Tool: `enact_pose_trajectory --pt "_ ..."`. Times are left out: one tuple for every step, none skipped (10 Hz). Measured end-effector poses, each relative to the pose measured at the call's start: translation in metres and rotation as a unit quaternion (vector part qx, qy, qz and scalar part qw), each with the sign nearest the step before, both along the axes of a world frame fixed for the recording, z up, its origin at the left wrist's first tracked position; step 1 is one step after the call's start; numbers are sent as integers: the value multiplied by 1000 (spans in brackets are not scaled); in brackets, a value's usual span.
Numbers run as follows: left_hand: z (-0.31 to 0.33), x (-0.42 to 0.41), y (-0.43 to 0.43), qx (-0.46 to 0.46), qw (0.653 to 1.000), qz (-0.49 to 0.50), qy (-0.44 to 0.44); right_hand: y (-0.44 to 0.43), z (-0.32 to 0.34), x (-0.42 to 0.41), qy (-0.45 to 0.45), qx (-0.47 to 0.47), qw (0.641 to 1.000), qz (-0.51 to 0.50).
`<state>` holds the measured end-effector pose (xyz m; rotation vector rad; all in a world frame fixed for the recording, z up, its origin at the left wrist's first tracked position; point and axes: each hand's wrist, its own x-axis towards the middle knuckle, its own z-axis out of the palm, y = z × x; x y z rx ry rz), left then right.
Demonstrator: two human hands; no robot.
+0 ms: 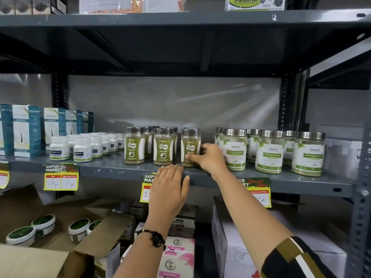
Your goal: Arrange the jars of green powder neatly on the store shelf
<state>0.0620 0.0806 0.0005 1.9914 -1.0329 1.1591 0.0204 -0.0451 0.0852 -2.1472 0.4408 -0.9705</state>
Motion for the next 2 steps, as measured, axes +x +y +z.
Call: enact_pose_trajectory --pt "-1 0 -3 -1 1000 -2 -7 -3 -2 2 8 -5 1000 -3" --pt "-2 1 -3 1 1000 -7 -4 2 0 -6 9 -23 1000 -14"
